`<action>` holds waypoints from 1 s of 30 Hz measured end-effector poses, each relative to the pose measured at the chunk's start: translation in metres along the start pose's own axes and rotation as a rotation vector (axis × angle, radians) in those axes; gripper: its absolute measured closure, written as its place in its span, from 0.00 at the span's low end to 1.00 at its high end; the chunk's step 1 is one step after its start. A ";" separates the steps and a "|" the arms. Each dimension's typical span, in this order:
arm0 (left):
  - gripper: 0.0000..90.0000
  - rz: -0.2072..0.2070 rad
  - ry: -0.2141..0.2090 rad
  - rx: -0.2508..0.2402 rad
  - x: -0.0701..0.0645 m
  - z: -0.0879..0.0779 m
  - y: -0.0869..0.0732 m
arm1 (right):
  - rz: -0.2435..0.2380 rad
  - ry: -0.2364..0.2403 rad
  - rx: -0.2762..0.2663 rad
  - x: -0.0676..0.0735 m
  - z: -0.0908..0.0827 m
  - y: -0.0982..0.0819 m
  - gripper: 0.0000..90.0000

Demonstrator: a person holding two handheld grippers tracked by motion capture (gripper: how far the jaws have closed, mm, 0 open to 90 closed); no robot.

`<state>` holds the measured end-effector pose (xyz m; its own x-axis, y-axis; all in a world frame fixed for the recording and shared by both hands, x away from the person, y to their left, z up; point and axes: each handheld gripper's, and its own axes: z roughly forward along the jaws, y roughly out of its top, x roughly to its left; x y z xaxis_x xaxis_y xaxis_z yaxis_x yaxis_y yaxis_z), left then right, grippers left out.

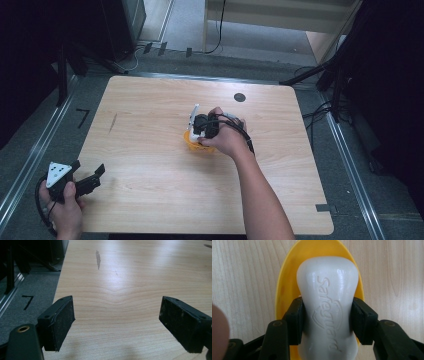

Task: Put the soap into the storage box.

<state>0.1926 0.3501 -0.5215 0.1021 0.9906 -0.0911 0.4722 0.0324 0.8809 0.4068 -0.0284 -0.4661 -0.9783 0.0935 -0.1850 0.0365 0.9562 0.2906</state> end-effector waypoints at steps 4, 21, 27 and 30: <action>0.15 0.000 0.000 0.000 0.000 0.000 0.000 | 0.024 0.010 -0.034 -0.001 -0.002 -0.001 0.48; 0.15 0.003 0.001 0.000 -0.001 0.000 0.000 | 0.073 -0.009 -0.103 0.000 -0.026 -0.019 0.45; 0.15 0.004 0.002 0.000 -0.001 0.000 0.000 | 0.108 0.008 -0.122 0.002 -0.030 -0.029 0.45; 0.15 0.005 0.002 0.001 -0.001 0.000 0.000 | 0.128 0.015 -0.138 0.002 -0.033 -0.034 0.44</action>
<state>0.1929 0.3494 -0.5215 0.1026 0.9911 -0.0852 0.4728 0.0268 0.8808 0.3972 -0.0701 -0.4453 -0.9704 0.2069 -0.1243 0.1335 0.8893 0.4374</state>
